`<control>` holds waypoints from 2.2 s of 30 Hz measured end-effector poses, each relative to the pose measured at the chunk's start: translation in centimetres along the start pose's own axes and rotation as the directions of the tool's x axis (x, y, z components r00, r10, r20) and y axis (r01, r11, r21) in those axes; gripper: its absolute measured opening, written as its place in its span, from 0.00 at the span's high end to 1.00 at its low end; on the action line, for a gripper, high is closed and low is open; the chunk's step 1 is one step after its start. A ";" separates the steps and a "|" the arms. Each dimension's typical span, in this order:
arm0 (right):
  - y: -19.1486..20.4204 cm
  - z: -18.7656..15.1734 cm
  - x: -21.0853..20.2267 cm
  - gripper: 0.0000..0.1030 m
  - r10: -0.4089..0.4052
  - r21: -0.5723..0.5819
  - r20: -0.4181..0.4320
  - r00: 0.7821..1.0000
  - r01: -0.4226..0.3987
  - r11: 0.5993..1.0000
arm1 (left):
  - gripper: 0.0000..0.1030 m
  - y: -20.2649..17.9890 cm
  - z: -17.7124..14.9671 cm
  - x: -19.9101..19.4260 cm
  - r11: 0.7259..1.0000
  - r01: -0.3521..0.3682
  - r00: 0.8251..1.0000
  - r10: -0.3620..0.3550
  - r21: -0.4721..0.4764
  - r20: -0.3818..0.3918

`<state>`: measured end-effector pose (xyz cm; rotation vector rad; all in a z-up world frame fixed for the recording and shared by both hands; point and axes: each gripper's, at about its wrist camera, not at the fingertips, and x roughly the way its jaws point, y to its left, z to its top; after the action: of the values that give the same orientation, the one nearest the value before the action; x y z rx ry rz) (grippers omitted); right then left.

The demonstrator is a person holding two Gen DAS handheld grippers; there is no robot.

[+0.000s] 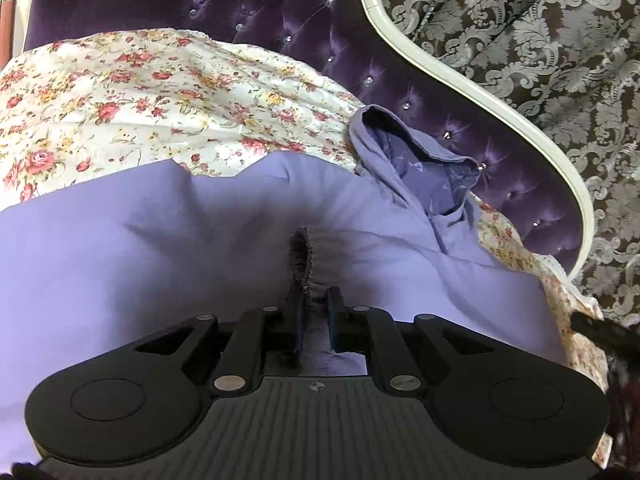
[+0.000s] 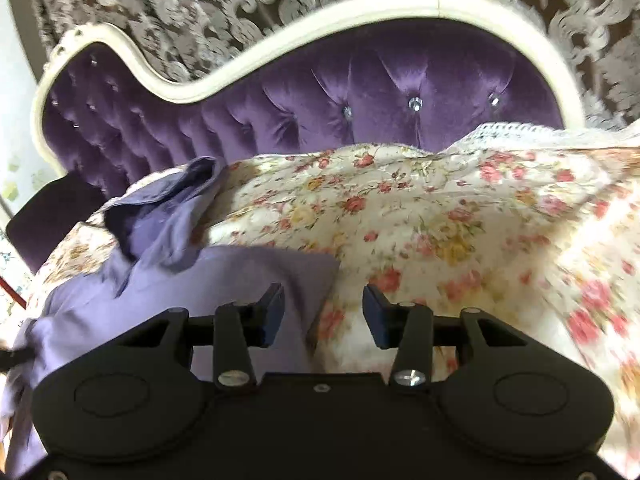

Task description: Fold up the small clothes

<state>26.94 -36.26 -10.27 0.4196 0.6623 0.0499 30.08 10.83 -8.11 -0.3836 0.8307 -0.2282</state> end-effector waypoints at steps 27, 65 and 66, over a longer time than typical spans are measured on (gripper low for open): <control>4.7 -1.0 3.9 0.38 -0.089 -0.245 0.023 0.996 0.092 0.965 | 0.45 -2.6 -1.3 1.0 0.988 -0.025 0.999 0.021 0.153 0.025; 21.8 -11.5 2.5 0.01 0.201 -0.414 0.002 0.980 -0.182 0.892 | 0.00 16.2 -10.1 -15.8 0.942 -0.173 0.950 0.237 -0.289 0.204; 21.8 -11.6 2.8 0.01 0.193 -0.407 -0.005 0.981 -0.178 0.896 | 0.00 17.0 -10.3 -16.1 0.937 -0.164 0.952 0.233 -0.308 0.200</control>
<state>24.03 -11.63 -11.57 0.0788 0.5569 0.3562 12.58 29.28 -10.73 -0.5837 0.6638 0.1301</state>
